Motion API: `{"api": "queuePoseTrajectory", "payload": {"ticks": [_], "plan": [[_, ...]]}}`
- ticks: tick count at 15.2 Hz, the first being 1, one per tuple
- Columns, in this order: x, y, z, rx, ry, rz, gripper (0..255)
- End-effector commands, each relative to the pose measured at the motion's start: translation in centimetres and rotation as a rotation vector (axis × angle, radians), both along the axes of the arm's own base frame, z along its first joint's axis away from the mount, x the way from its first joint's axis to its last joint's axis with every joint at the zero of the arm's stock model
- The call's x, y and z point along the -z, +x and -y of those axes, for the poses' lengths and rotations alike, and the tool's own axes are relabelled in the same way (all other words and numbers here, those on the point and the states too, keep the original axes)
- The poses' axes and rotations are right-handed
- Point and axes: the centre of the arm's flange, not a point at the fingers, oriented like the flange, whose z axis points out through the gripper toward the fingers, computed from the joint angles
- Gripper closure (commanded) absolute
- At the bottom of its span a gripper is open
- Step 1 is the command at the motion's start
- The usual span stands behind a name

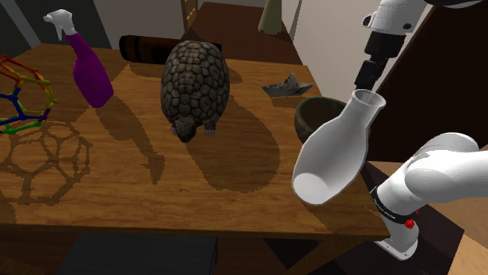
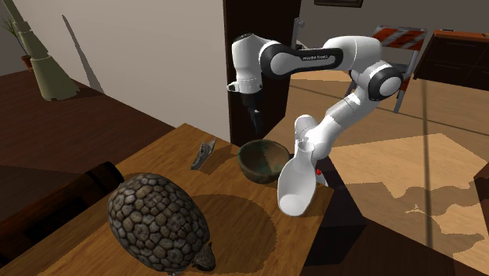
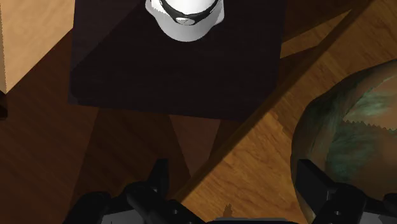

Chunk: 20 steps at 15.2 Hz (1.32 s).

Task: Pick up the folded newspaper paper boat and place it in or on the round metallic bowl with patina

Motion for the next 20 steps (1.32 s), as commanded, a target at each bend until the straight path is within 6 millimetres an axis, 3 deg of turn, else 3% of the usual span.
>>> {"api": "queuePoseTrajectory", "payload": {"ticks": [1,9,17,20], "plan": [[0.0,0.0,0.0,0.000,0.000,0.000,0],[1.0,9.7,1.0,-0.338,0.080,0.090,0],[1.0,19.3,-1.4,-0.676,0.160,0.179,0],[2.1,19.4,-1.7,-0.681,0.162,0.181,0]]}}
